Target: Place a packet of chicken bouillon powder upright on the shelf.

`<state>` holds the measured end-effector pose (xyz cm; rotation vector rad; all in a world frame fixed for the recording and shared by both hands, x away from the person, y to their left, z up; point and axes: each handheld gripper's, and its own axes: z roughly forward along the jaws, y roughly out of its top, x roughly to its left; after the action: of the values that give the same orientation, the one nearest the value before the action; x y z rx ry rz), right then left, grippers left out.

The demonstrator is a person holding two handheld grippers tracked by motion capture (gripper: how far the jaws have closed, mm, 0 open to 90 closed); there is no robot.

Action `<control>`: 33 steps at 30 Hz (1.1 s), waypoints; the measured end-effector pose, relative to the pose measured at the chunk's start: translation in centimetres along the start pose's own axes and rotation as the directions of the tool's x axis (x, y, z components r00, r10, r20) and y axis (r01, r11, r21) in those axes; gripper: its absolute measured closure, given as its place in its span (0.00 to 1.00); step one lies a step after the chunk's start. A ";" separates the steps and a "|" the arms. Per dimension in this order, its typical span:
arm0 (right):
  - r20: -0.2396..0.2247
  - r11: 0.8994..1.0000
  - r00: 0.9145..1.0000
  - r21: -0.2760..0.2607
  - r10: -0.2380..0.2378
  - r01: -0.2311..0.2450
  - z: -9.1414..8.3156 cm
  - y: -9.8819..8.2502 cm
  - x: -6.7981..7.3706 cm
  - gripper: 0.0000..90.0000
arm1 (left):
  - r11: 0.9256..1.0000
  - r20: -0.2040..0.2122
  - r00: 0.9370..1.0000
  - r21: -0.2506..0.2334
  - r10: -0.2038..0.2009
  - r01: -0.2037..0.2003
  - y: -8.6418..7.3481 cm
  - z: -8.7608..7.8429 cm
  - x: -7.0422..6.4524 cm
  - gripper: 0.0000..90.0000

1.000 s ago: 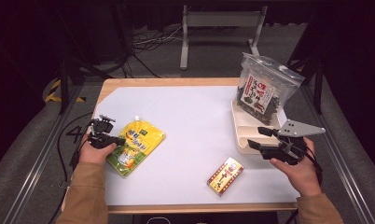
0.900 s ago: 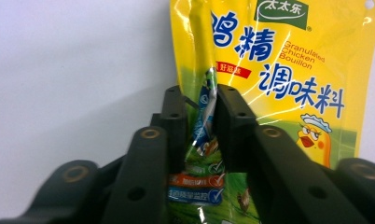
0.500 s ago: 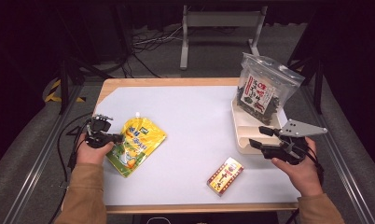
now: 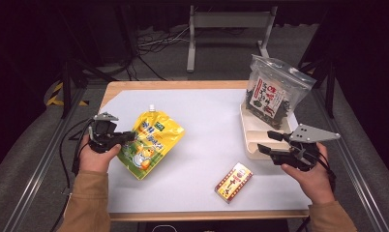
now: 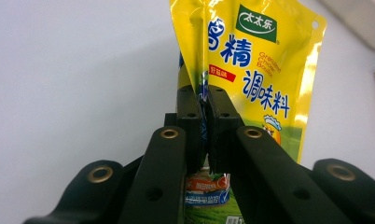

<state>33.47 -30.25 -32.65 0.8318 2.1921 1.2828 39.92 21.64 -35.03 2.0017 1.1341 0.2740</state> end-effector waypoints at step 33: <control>-0.086 0.999 0.996 0.023 -0.021 0.023 1.4 1.0 2.6 0.47 | 0.945 0.102 0.965 -0.252 0.241 -0.210 1.0 0.6 -9.3 0.95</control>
<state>32.79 -27.24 -32.62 0.7732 2.2812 1.3062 35.49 13.65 -32.96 1.9026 0.7503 0.3728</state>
